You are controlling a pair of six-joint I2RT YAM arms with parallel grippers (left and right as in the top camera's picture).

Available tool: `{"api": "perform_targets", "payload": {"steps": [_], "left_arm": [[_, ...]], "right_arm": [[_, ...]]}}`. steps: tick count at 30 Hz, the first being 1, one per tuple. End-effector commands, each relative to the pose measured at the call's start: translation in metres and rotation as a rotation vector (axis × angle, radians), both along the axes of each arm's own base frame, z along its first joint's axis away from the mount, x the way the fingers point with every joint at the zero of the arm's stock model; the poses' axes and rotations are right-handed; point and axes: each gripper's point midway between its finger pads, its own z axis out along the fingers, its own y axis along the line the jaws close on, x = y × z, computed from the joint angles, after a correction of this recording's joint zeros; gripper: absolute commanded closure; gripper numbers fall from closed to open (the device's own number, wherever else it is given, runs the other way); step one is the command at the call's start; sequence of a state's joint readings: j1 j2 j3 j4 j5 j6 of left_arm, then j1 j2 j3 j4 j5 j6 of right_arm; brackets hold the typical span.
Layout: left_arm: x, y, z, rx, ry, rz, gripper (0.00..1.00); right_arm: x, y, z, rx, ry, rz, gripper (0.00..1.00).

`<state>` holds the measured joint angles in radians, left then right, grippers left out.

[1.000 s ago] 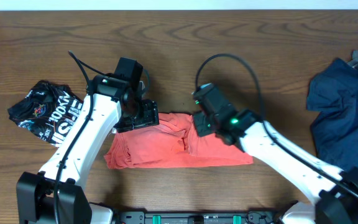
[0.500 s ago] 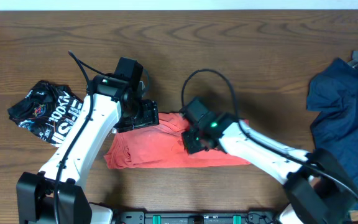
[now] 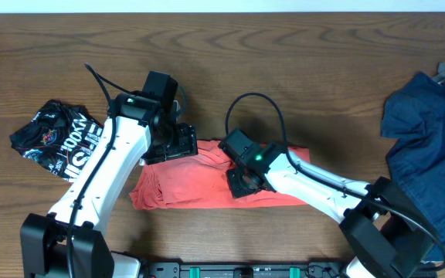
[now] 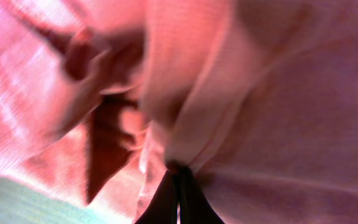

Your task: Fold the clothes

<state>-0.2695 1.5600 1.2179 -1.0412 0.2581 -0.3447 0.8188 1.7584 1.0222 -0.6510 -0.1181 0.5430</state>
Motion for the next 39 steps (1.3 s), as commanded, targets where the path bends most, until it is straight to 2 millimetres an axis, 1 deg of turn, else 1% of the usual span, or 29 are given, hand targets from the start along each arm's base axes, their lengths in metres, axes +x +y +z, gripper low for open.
{"api": "perform_targets", "payload": {"steps": [1, 4, 7, 9, 11, 12, 14, 15, 19, 22, 24, 27, 28, 29, 31, 32, 34, 36, 39], "left_arm": [[0.000, 0.002, -0.003, 0.011, 0.005, 0.009, 0.26], [0.000, 0.002, -0.003, 0.011, 0.005, 0.009, 0.26], [-0.001, 0.002, -0.003, 0.011, 0.005, 0.009, 0.26], [-0.001, 0.002, -0.003, 0.011, 0.005, 0.009, 0.26], [-0.001, 0.002, -0.003, 0.011, 0.006, 0.009, 0.26], [-0.001, 0.002, -0.003, 0.011, 0.006, 0.009, 0.26], [0.000, 0.002, -0.003, 0.011, 0.005, 0.009, 0.26], [0.000, 0.002, -0.003, 0.011, 0.004, 0.009, 0.26], [0.000, 0.002, -0.003, 0.011, 0.005, 0.009, 0.26], [-0.001, 0.002, -0.003, 0.010, 0.005, 0.009, 0.26], [0.000, 0.002, -0.003, 0.011, 0.005, 0.009, 0.26], [0.000, 0.002, -0.003, 0.011, 0.005, 0.009, 0.26], [0.000, 0.002, -0.003, 0.011, 0.005, 0.009, 0.26], [0.000, 0.002, -0.003, 0.011, 0.005, 0.009, 0.26], [-0.001, 0.002, -0.003, 0.011, 0.005, 0.009, 0.25], [0.000, 0.002, -0.003, 0.014, 0.005, 0.009, 0.25], [-0.001, 0.007, -0.004, 0.039, 0.006, 0.012, 0.25], [-0.003, 0.014, -0.005, 0.077, 0.011, 0.014, 0.18], [-0.004, 0.026, -0.006, 0.149, 0.011, 0.019, 0.16]], "right_arm": [[-0.019, 0.019, 0.006, 0.054, 0.034, 0.099, 0.99], [-0.020, 0.023, 0.007, 0.056, 0.017, 0.103, 0.99], [-0.011, 0.018, 0.009, 0.029, -0.018, 0.044, 0.99], [-0.009, 0.015, 0.010, 0.017, -0.032, 0.033, 0.99], [-0.009, 0.017, 0.011, 0.025, -0.032, 0.042, 0.99], [-0.013, 0.024, 0.013, 0.059, -0.025, 0.099, 0.99], [-0.027, 0.046, 0.021, 0.178, 0.005, 0.264, 0.99], [-0.030, 0.050, 0.023, 0.207, 0.016, 0.287, 0.99], [-0.027, 0.054, 0.033, 0.237, 0.001, 0.260, 0.99], [-0.024, 0.063, 0.048, 0.295, -0.034, 0.280, 0.99], [-0.024, 0.065, 0.054, 0.315, -0.053, 0.301, 0.99], [-0.030, 0.065, 0.055, 0.326, -0.025, 0.309, 0.99], [-0.033, 0.064, 0.052, 0.314, -0.012, 0.310, 0.98], [-0.035, 0.061, 0.050, 0.298, -0.004, 0.311, 0.92], [-0.037, 0.057, 0.045, 0.265, 0.003, 0.307, 0.73], [-0.036, 0.054, 0.042, 0.247, 0.000, 0.303, 0.67], [-0.031, 0.046, 0.038, 0.199, -0.020, 0.288, 0.67], [-0.023, 0.036, 0.038, 0.151, -0.053, 0.257, 0.66], [-0.007, 0.018, 0.048, 0.110, -0.103, 0.186, 0.63]]}}
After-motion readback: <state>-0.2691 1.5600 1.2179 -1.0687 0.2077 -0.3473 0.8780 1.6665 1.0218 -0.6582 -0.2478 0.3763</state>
